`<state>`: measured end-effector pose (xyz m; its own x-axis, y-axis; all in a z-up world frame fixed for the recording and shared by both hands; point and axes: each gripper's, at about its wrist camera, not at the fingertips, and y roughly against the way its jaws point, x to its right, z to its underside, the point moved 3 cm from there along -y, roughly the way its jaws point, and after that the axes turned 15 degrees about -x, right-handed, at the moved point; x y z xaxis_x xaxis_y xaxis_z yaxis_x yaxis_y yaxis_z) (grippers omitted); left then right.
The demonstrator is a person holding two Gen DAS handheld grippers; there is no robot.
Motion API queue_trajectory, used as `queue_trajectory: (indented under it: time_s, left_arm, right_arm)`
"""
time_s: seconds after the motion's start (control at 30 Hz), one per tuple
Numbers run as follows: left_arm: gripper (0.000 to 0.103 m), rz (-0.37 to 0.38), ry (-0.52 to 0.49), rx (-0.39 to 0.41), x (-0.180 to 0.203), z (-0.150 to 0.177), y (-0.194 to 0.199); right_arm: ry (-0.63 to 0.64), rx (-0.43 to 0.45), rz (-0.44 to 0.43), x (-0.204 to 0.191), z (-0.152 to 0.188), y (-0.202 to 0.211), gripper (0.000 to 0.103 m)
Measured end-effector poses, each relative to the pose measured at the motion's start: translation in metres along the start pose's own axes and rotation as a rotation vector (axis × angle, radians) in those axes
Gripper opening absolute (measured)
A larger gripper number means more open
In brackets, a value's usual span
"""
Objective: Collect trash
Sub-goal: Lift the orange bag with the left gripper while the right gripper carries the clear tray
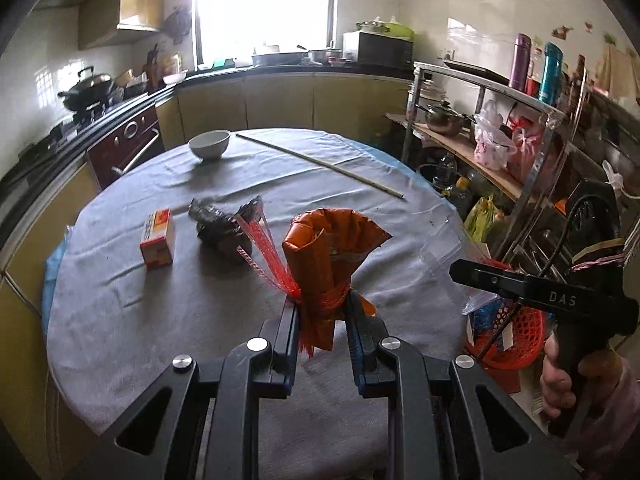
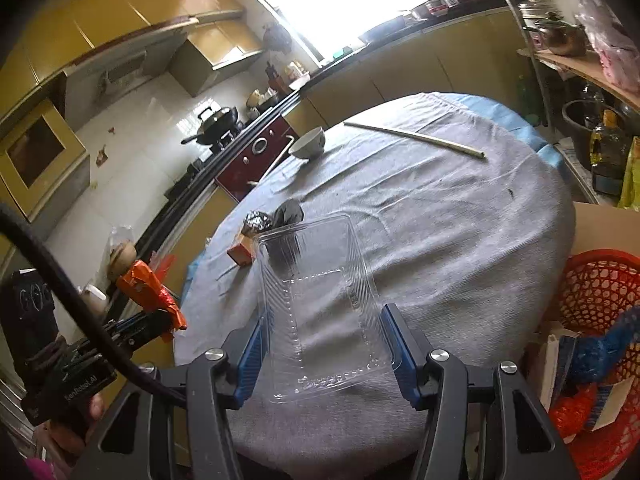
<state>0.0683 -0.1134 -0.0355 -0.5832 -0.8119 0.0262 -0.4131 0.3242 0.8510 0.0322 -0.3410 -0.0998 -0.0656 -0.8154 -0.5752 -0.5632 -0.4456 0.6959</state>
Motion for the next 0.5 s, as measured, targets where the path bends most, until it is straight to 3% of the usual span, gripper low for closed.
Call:
queue_trajectory:
  time_s: [0.5]
  left_arm:
    - [0.023, -0.059, -0.097, -0.002, 0.060, -0.021, -0.004]
  right_arm:
    - [-0.068, 0.071, -0.036, 0.041, 0.009, 0.041, 0.059]
